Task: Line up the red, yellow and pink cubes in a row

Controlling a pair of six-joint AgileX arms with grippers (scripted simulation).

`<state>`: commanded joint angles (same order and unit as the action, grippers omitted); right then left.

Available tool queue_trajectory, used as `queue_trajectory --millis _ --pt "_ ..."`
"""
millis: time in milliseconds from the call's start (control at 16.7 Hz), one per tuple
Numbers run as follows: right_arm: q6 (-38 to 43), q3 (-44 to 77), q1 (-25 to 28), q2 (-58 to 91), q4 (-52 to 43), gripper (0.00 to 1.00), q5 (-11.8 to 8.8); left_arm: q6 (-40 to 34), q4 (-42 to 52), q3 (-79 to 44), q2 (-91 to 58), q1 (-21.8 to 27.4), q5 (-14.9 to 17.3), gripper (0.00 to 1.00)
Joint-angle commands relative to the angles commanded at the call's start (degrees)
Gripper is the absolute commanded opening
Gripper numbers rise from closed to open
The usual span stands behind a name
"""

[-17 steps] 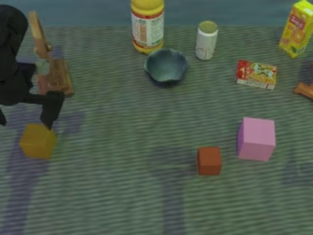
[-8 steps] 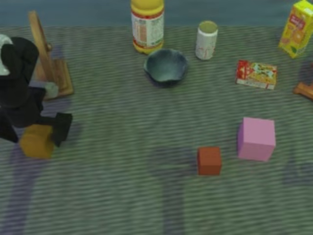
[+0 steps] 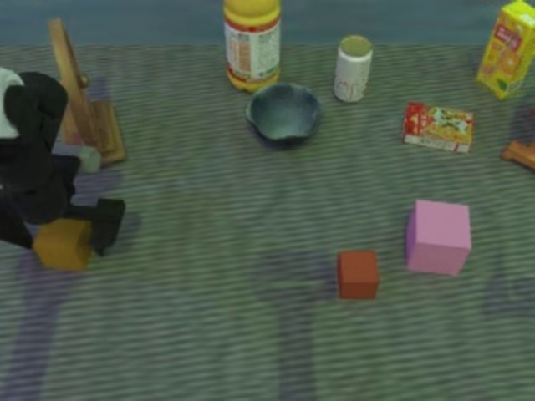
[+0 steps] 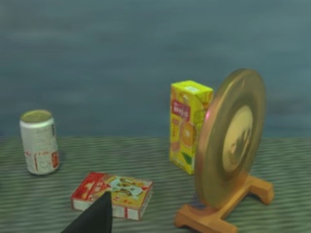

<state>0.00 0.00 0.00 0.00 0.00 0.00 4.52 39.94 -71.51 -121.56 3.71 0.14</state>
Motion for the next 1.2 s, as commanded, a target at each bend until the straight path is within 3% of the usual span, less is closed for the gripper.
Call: queue_trajectory --millis 720,1200 --pt "0.00 0.00 0.00 0.00 0.00 1.00 0.00 0.00 0.00 0.00 0.00 0.00 0.00 0.02" --pt "0.00 0.00 0.00 0.00 0.00 1.00 0.00 0.00 0.00 0.00 0.00 0.00 0.00 0.00"
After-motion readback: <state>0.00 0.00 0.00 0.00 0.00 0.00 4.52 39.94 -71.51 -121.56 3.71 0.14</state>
